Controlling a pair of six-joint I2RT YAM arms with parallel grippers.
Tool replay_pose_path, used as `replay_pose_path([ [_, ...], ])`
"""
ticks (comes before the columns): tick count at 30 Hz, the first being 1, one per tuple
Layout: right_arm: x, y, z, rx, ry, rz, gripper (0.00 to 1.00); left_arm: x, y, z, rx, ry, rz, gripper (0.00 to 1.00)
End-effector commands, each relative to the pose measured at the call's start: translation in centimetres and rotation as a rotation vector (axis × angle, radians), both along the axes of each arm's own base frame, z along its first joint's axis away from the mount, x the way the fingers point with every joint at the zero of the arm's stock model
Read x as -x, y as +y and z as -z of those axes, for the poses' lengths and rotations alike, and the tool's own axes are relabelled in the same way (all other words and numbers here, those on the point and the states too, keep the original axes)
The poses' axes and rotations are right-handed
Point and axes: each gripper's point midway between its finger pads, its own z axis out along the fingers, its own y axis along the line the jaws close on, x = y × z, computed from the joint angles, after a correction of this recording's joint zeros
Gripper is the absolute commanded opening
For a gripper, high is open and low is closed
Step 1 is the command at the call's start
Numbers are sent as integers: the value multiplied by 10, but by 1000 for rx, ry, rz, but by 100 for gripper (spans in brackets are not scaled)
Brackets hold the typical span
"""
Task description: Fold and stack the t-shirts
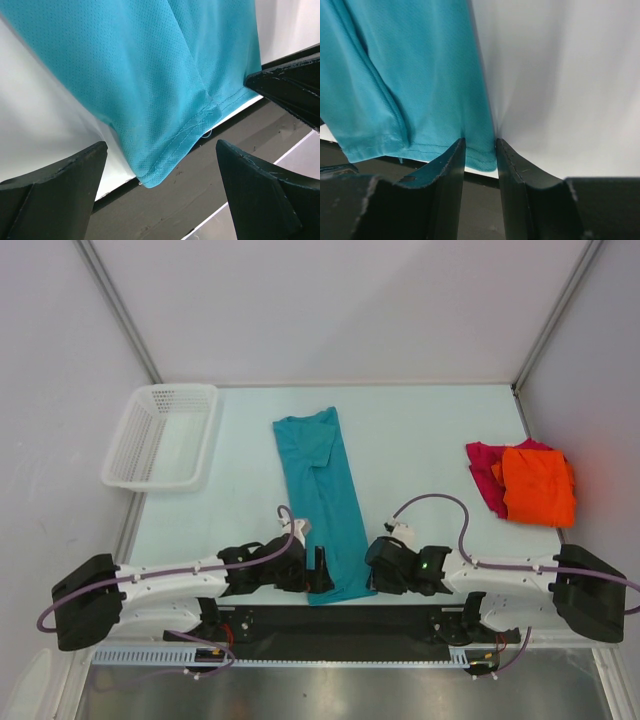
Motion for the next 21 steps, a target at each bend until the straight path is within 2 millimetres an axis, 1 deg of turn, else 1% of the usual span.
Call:
replay_pose_path([
  [1,-3,3,10,2,-9,13,37,18,44,37,-192,75,-23,99],
  [7,-3,8,12,3,-6,7,37,17,42,39,-205,77,-18,99],
  [14,-3,3,11,13,-13,10,36,17,39,39,-192,84,-26,100],
  [21,-4,4,11,16,-15,7,36,27,34,37,-159,102,-34,99],
])
